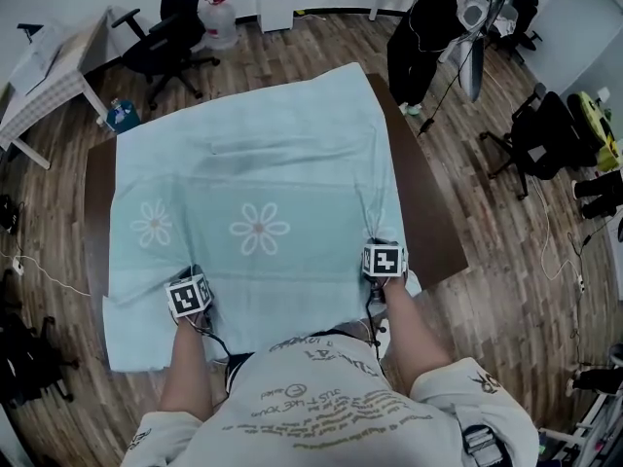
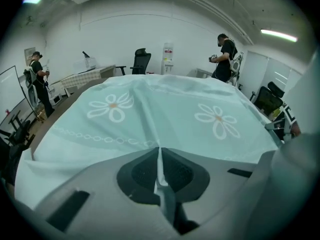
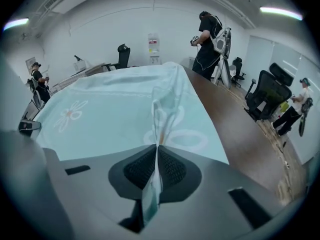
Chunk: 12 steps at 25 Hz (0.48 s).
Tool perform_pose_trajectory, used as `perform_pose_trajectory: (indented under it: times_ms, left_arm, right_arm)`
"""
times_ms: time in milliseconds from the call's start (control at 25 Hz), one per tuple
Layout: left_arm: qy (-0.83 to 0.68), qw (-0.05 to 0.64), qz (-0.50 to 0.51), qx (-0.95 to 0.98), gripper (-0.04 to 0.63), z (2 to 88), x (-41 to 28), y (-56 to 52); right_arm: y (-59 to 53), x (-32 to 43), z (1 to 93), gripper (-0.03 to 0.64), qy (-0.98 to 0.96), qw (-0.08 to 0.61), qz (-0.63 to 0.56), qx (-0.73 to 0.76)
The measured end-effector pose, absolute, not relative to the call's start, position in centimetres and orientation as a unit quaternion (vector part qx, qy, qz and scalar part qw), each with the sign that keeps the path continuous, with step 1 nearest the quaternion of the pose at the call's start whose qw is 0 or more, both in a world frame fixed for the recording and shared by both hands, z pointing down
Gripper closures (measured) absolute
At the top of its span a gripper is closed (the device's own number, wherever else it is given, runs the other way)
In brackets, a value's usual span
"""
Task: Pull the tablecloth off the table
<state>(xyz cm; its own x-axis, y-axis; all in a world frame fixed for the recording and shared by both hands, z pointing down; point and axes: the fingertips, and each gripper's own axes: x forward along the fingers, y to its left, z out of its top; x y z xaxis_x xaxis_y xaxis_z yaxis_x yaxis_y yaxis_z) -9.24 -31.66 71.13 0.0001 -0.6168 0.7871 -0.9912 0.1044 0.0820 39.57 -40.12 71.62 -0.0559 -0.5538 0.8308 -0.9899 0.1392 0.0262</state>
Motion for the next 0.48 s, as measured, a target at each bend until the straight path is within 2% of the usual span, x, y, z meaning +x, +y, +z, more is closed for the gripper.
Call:
perform_pose_trajectory:
  times_ms: [480]
  left_arm:
    - [-0.643, 0.345, 0.185, 0.658, 0.581, 65.6, -6.5, -31.5]
  right_arm:
    - [-38.5, 35.2, 64.9, 0.6, -0.719, 0.284, 0.25, 0.583]
